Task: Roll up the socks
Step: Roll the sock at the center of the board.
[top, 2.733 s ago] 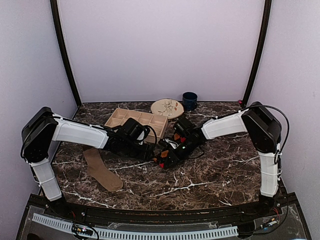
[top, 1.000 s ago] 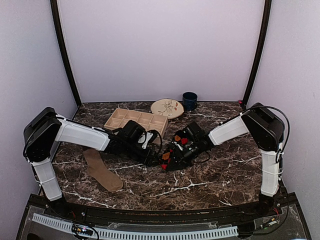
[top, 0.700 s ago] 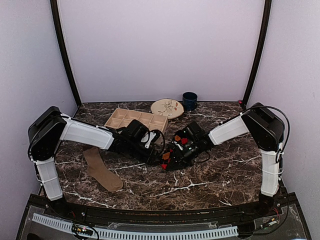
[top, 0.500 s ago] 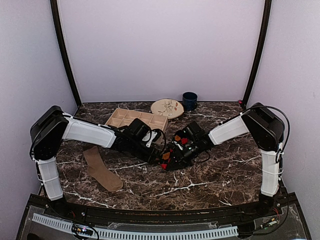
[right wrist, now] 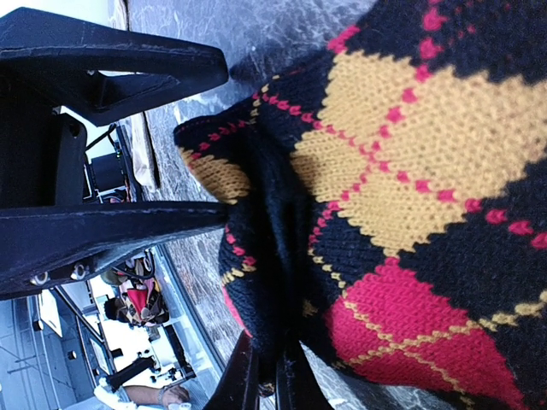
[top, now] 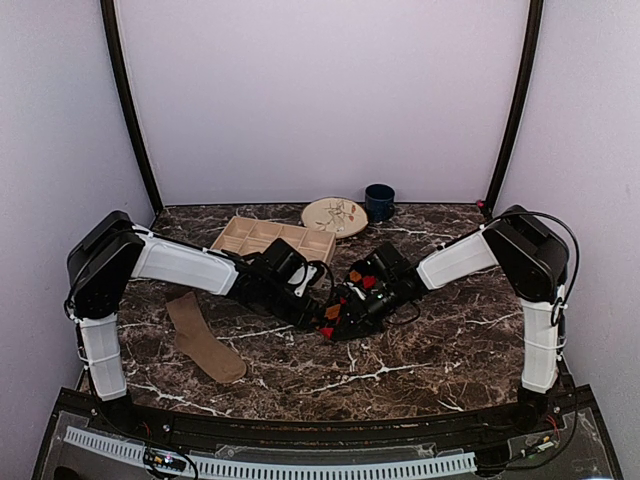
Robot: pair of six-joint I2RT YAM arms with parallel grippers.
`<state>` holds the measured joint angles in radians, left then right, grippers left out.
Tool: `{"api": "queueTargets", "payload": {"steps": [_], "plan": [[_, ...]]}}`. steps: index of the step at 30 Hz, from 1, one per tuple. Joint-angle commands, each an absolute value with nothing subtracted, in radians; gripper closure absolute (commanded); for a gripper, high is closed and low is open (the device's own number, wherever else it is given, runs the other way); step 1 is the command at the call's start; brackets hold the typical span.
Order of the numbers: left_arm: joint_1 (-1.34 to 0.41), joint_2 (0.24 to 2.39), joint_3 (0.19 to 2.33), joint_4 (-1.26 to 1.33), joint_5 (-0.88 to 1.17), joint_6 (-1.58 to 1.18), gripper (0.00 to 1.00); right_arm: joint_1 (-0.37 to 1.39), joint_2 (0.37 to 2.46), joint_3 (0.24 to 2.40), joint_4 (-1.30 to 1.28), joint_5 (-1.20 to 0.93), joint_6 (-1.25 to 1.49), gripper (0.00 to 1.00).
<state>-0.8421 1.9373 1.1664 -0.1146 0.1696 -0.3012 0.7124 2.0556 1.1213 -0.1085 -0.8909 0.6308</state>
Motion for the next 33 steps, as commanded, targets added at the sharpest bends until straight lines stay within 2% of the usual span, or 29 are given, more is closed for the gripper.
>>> {"api": "queueTargets", "payload": {"steps": [1,18,23,33], "plan": [[-0.853,1.940,1.192,-0.145,0.153,-0.292,0.52,0.706,2.071,1.134,-0.104,-0.905,0.638,0.95],[-0.868,1.989,1.228,-0.148,0.147,-0.297,0.52,0.703,2.061,1.117,-0.094,-0.900,0.652,0.92],[-0.870,2.014,1.248,-0.164,0.137,-0.304,0.52,0.703,2.061,1.123,-0.115,-0.888,0.643,0.88],[-0.880,2.062,1.264,-0.201,0.124,-0.335,0.55,0.700,2.037,1.129,-0.167,-0.834,0.612,0.73]]}}
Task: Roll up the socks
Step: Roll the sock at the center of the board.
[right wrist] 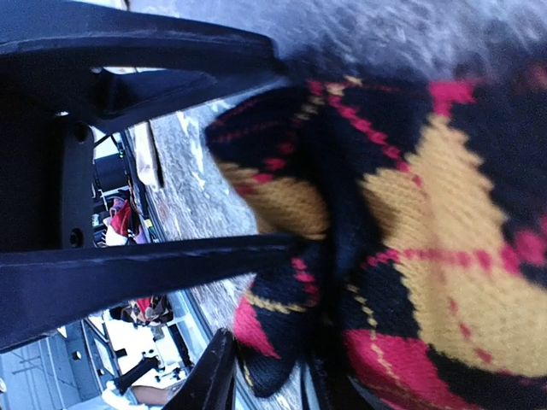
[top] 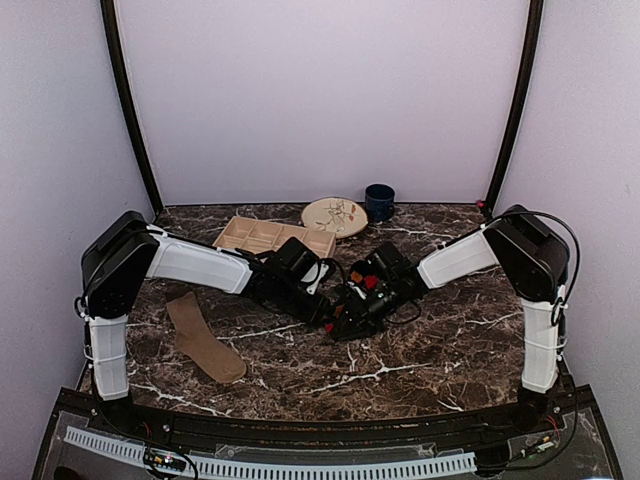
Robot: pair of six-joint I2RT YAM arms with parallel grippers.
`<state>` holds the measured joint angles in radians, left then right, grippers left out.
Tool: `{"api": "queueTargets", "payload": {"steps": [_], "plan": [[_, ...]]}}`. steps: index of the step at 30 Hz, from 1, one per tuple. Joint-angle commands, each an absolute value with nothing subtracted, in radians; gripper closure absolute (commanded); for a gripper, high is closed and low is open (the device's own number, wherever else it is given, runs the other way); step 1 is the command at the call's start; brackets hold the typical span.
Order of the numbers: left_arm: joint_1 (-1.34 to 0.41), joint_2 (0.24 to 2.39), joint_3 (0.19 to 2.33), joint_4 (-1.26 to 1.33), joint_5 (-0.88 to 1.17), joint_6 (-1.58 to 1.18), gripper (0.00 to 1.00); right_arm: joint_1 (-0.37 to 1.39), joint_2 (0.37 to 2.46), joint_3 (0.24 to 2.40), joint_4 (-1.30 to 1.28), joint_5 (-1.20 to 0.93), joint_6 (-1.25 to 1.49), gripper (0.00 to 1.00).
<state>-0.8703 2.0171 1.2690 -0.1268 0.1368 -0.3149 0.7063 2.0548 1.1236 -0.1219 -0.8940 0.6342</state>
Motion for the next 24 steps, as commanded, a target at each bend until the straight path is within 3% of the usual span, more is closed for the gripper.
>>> {"api": "queueTargets", "payload": {"steps": [1,13,24], "plan": [[-0.880,2.066,1.264,-0.205,0.124,-0.338,0.56,0.699,2.032,1.128,-0.171,-0.827,0.611,0.71],[-0.882,2.082,1.262,-0.214,0.128,-0.361,0.56,0.696,1.960,1.074,-0.170,-0.737,0.607,0.60],[-0.883,2.111,1.290,-0.220,0.143,-0.362,0.57,0.696,1.897,1.024,-0.165,-0.651,0.594,0.59]]}}
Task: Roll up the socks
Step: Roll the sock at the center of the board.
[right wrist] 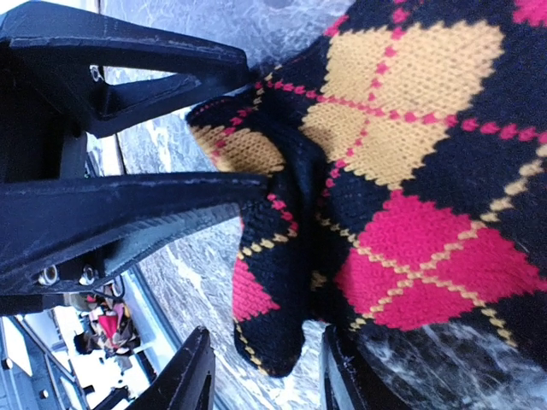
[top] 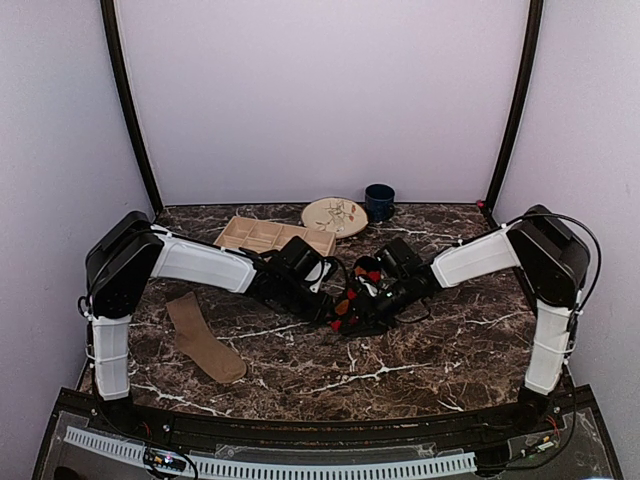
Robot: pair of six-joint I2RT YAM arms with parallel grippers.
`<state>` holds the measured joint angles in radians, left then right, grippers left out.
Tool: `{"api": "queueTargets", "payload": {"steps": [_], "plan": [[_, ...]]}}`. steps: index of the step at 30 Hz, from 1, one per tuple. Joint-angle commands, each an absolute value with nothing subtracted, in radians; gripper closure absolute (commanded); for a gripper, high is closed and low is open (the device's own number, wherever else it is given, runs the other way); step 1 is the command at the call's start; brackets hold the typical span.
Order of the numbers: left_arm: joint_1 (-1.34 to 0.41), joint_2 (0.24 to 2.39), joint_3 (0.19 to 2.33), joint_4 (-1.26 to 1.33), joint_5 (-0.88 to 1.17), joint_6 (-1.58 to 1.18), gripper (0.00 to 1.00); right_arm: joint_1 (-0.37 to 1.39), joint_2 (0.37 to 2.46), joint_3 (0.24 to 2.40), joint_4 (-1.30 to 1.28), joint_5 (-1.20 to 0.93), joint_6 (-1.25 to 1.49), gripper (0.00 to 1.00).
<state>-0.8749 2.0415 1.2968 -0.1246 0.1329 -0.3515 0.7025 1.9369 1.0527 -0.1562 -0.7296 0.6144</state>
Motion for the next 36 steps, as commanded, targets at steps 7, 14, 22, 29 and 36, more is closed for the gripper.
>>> {"api": "queueTargets", "payload": {"steps": [7,14,22,29,36], "plan": [[-0.884,2.132,1.311,-0.225,0.158,-0.364,0.57,0.697,1.810,0.998,-0.192,-0.523,0.535,0.59],[-0.884,2.147,1.337,-0.240,0.168,-0.363,0.57,0.755,1.674,0.946,-0.245,-0.220,0.388,0.59],[-0.884,2.169,1.372,-0.263,0.191,-0.356,0.57,0.939,1.602,0.901,-0.246,0.214,0.286,0.59],[-0.884,2.182,1.396,-0.284,0.200,-0.352,0.57,1.030,1.572,0.901,-0.222,0.398,0.178,0.52],[-0.884,2.191,1.421,-0.306,0.212,-0.345,0.57,1.077,1.628,0.924,-0.179,0.396,0.074,0.48]]}}
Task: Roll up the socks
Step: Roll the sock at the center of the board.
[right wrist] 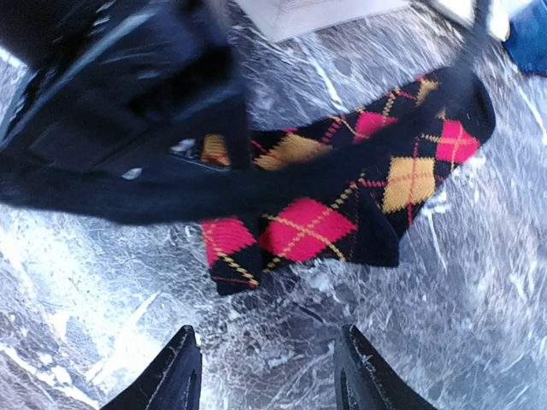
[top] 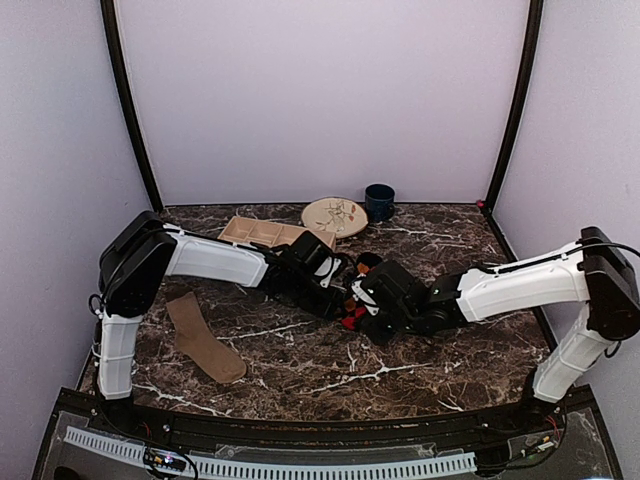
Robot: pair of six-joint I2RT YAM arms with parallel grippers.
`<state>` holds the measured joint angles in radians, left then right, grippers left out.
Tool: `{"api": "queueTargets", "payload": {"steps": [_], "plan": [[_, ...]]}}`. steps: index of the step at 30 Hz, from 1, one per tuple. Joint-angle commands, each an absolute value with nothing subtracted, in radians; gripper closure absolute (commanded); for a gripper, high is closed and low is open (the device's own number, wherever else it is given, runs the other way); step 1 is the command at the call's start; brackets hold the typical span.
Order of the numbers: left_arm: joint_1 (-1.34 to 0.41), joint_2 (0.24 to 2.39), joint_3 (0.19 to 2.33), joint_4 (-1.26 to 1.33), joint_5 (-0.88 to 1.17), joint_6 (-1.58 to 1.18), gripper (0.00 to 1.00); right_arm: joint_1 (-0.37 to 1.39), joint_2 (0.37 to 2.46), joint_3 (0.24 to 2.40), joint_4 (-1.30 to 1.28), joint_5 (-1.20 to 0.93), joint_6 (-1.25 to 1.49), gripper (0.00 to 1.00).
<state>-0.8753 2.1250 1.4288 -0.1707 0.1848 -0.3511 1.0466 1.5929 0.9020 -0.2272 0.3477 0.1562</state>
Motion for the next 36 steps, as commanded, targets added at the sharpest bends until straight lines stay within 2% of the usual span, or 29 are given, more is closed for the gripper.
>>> {"api": "queueTargets", "payload": {"steps": [1,11,28,36], "plan": [[-0.884,2.194,1.427,-0.311,0.214,-0.344,0.57,1.082,1.631,0.924,-0.170,0.391,0.066,0.47],[-0.884,2.204,1.453,-0.341,0.239,-0.345,0.57,1.095,1.670,0.927,-0.125,0.355,0.017,0.44],[-0.884,2.205,1.459,-0.365,0.249,-0.338,0.59,1.087,1.753,0.951,-0.123,0.351,0.001,0.47],[-0.882,2.205,1.459,-0.373,0.250,-0.333,0.60,1.058,1.772,0.958,-0.128,0.319,-0.002,0.54]]}}
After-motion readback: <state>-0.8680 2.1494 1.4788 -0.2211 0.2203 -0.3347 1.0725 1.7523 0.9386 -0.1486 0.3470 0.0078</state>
